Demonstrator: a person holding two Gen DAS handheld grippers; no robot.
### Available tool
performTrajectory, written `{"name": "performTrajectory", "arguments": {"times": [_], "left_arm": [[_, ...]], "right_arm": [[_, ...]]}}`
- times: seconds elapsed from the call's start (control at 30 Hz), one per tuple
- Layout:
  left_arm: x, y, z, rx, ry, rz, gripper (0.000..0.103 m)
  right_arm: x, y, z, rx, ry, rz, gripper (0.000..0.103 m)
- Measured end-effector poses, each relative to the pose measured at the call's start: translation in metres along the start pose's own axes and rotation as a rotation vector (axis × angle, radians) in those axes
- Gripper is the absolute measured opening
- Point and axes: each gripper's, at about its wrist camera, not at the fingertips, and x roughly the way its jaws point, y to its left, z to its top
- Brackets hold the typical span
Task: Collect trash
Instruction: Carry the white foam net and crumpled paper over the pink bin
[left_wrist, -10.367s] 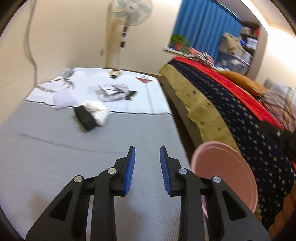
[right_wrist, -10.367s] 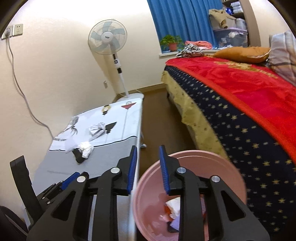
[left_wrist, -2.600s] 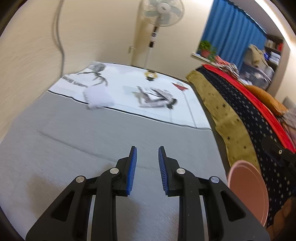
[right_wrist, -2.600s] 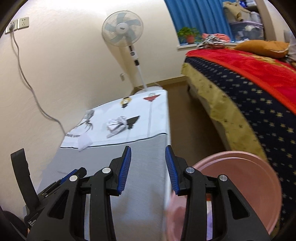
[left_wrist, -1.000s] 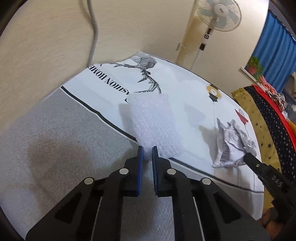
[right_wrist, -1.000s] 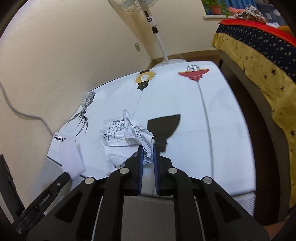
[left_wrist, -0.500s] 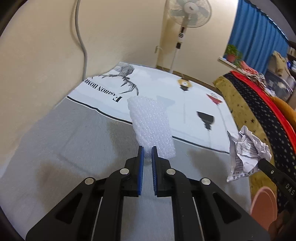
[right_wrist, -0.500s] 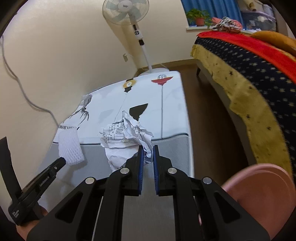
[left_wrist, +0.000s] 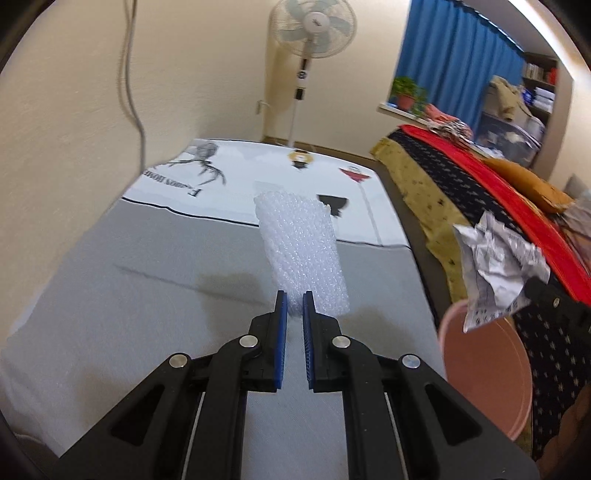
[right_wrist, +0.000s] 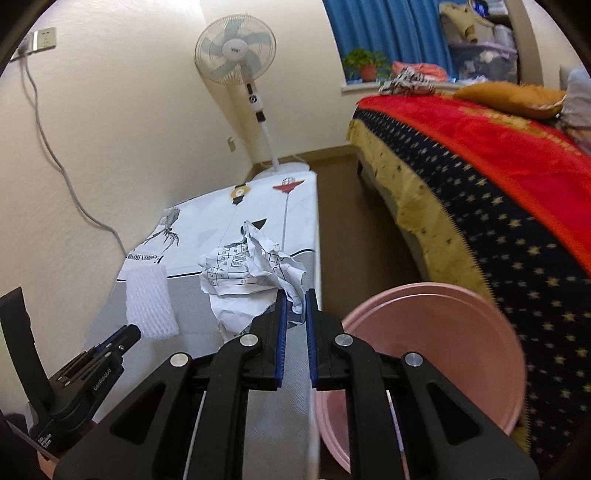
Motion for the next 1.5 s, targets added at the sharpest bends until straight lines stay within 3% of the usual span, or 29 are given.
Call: {"name": "performTrajectory", "arguments": {"times": [0.1,0.5,1.5], "left_arm": [[-0.008,-0.008,-0.010,0.012,0.007,-0.044,0.008],[-0.032,-0.040,-0.027,0.101,-0.029,-0.104,0.008],[-0.017,-0.079,-0.038,0.184,-0.035,-0.177,0.008]], "right_arm": [[-0.017,-0.010,-0.008,0.018,-0.017,-0.019,0.010],[-0.063,-0.037,-0.020,0.064,-0.088,-0.074,0.010],[-0.051,-0.062,-0.019,0.126,-0.119,-0.177,0.010]]}}
